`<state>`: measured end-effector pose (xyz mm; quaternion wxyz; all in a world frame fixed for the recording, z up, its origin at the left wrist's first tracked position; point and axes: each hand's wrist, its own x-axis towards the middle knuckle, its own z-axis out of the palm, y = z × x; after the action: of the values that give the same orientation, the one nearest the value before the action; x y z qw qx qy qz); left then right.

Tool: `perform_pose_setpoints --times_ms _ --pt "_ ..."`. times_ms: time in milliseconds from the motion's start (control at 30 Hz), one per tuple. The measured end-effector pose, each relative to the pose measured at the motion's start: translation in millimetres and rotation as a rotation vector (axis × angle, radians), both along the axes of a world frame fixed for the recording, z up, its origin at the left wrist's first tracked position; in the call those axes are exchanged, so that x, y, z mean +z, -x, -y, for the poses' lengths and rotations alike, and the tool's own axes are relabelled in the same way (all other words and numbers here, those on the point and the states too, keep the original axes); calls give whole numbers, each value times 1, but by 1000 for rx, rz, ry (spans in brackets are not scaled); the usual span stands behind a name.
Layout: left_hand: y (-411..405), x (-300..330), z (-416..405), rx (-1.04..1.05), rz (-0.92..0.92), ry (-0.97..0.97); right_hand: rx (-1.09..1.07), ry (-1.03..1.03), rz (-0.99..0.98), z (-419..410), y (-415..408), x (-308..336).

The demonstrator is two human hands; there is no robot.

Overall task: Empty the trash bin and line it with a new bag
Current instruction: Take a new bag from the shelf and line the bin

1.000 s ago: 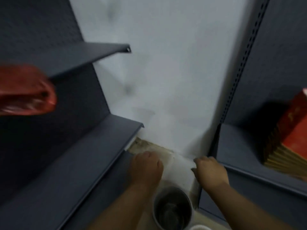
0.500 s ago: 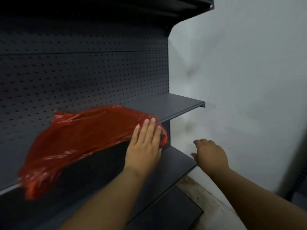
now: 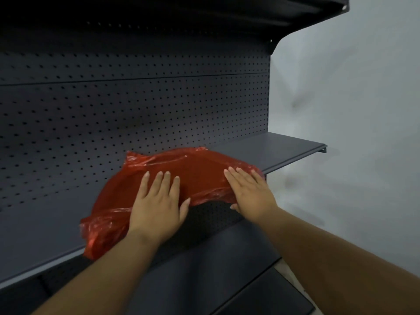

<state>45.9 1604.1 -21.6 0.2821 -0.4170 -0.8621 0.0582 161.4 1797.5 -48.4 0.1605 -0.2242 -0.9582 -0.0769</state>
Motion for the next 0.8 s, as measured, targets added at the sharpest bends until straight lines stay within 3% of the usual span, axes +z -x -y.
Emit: perform_pose_setpoints --times_ms 167,333,567,700,800 --pt "10 -3 15 20 33 34 -9 26 14 14 2 9" --pt "0 -4 9 -21 64 110 1 -79 -118 1 -16 5" --pt "-58 -22 -42 -203 99 54 -249 117 -363 -30 -113 -12" --pt "-115 -55 -96 -282 409 -205 -476 197 -451 -45 -184 -42" --pt "-163 -88 -133 -328 807 -371 -598 282 -471 -52 -233 -68"
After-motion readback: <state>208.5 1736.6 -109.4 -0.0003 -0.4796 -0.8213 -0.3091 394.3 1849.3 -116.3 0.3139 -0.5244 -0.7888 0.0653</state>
